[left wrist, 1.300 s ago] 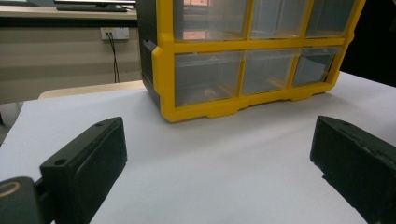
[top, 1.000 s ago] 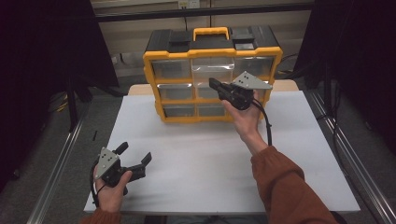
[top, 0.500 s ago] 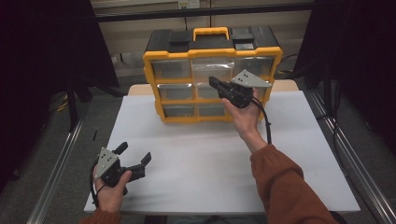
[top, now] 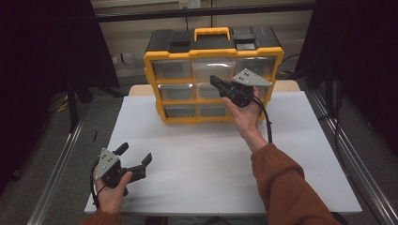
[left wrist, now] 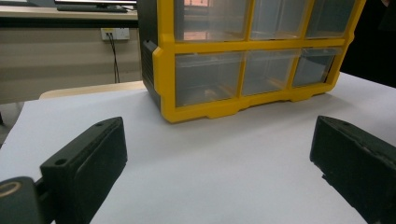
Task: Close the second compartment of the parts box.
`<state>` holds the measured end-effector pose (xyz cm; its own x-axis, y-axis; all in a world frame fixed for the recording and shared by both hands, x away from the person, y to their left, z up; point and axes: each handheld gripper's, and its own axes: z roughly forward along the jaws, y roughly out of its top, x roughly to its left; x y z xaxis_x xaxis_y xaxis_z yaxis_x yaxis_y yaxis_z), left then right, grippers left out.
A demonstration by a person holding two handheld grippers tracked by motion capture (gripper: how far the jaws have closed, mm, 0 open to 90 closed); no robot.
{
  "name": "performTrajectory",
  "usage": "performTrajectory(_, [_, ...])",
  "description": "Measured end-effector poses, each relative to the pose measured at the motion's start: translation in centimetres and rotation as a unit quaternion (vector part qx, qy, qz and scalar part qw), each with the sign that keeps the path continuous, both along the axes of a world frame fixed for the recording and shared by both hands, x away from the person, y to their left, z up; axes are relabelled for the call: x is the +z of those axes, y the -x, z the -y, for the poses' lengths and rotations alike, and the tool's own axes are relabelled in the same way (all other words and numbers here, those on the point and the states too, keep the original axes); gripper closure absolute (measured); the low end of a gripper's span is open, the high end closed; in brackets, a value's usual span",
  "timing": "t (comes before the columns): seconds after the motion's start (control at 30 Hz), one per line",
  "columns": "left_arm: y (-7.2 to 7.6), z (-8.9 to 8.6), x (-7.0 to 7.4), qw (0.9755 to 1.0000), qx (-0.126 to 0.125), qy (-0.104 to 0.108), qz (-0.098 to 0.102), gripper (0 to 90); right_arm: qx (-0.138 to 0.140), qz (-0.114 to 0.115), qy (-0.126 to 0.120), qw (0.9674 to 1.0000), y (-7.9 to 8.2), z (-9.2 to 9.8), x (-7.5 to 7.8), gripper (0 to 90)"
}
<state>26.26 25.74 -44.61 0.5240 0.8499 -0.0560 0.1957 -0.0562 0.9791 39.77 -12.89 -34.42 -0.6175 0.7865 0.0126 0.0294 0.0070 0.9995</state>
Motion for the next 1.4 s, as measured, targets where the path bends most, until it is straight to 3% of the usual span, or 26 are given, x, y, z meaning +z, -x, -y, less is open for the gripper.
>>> performTrajectory(0.47, [0.0,0.0,0.0,1.0,0.0,-0.004,-0.001,4.0,-0.008,0.001,0.005,1.0,-0.6,0.2,0.3,90.0])
performTrajectory(0.63, [0.0,0.1,0.0,1.0,-0.001,0.004,-0.003,4.0,-0.009,0.0,0.007,0.9999,-0.7,0.2,0.3,90.0])
performTrajectory(1.33, [0.0,0.0,0.0,1.0,-0.001,-0.007,0.0,4.0,-0.026,-0.007,0.003,0.9996,-1.8,0.3,0.3,90.0])
performTrajectory(1.4, [-0.1,0.0,-0.1,1.0,-0.008,0.001,0.001,3.9,-0.027,-0.006,0.002,0.9996,-1.9,0.3,0.2,90.0])
